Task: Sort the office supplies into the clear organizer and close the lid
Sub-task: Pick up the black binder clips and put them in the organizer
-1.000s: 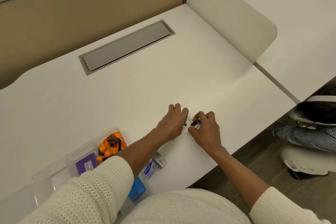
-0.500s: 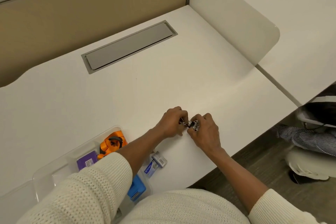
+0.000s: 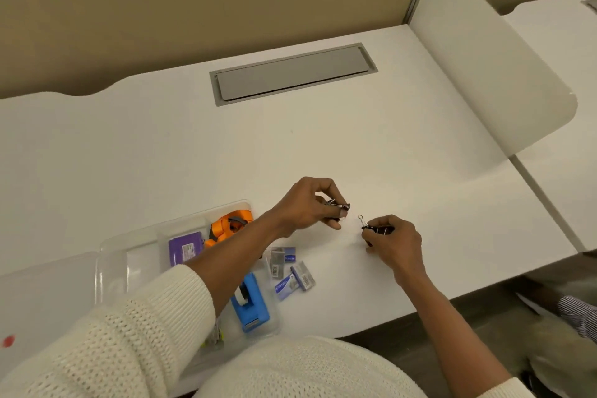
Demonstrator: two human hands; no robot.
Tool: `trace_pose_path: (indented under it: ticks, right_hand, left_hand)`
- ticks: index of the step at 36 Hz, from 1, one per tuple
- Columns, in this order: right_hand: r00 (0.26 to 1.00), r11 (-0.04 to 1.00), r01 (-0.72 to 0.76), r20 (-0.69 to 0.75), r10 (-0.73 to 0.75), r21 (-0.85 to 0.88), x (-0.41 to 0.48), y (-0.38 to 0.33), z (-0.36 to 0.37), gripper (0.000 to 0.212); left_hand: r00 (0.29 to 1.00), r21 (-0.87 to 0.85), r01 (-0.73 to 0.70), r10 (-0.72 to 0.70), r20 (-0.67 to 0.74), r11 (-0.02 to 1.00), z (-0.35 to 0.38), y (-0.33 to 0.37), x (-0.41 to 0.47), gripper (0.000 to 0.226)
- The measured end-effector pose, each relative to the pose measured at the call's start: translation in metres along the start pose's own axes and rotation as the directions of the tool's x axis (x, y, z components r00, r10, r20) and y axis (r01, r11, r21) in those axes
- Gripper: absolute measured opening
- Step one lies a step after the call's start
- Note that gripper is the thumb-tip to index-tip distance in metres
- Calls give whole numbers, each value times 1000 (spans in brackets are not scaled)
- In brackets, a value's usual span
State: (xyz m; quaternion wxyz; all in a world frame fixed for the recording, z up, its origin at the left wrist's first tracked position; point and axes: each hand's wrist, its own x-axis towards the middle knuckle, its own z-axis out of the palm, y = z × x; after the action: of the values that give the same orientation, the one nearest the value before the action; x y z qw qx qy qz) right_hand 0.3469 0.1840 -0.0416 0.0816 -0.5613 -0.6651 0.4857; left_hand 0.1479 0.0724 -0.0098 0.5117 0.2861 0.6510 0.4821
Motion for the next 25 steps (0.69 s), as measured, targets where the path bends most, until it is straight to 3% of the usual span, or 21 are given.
trace_pose_path:
  ticks: [5, 12, 16, 18, 25]
  right_hand:
    - [996, 994, -11, 87, 1, 108, -12, -18, 2, 15]
    - [947, 986, 140, 277, -161, 96, -51, -70, 32, 20]
    - [860, 961, 269, 434, -268, 59, -87, -101, 71, 22]
    - [802, 948, 317, 523, -290, 39, -106, -113, 93, 22]
    - [633, 885, 466, 704, -322, -14, -170, -135, 173, 22]
  left_hand:
    - [991, -96, -69, 57, -120, 993, -29, 3, -37, 17]
    - [911, -168, -169, 89, -403, 971, -84, -5, -142, 17]
    - [820, -76, -186, 112, -561, 980, -115, -28, -216, 17]
    - [769, -21, -134, 90, -633, 991, -124, -44, -252, 18]
    - [631, -63, 45, -77, -772, 997, -126, -96, -339, 21]
